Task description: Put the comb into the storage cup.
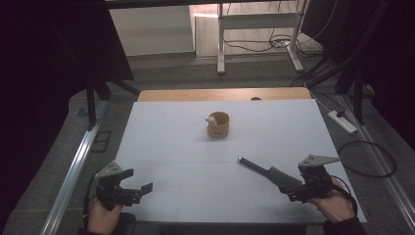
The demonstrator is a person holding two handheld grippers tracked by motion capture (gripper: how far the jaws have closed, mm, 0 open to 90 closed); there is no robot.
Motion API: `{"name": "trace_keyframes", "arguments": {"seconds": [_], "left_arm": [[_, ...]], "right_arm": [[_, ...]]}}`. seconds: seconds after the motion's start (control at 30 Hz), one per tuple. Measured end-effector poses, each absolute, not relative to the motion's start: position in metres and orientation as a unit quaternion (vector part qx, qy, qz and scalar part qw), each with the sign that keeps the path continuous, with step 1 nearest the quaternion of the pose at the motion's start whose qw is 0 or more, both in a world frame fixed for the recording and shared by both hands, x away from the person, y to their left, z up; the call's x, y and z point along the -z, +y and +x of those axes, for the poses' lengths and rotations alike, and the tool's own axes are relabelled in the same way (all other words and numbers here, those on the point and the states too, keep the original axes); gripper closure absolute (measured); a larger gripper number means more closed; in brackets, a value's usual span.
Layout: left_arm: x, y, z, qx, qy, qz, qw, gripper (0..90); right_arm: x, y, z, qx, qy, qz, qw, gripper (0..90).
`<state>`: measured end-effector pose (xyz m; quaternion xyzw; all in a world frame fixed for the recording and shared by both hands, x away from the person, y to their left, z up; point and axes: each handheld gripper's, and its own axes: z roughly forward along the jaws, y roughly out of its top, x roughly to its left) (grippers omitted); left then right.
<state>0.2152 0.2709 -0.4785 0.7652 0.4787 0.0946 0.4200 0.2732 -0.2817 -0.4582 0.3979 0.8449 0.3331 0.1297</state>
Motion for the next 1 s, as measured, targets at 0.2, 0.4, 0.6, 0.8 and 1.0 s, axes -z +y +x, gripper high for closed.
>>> {"name": "trace_keyframes", "arguments": {"seconds": [0.2,0.4,0.6,0.8,1.0], "left_arm": [[0.479,0.271,0.215,-0.094,0.478,0.765,0.42,2.0],[0.479,0.271,0.215,-0.093,0.478,0.765,0.421,2.1],[0.479,0.272,0.215,-0.092,0.478,0.766,0.421,2.1],[0.479,0.272,0.215,-0.092,0.477,0.765,0.422,2.2],[0.479,0.272,0.216,-0.092,0.477,0.766,0.421,2.3]], "right_arm": [[0.459,-0.275,0.277,-0.33,0.85,0.393,0.122,0.0],[0.461,-0.264,0.281,-0.326,0.857,0.382,0.113,0.0],[0.463,-0.255,0.284,-0.311,0.868,0.371,0.111,0.0],[0.463,-0.248,0.288,-0.294,0.874,0.372,0.106,0.0],[0.462,-0.244,0.294,-0.298,0.872,0.376,0.094,0.0]]}}
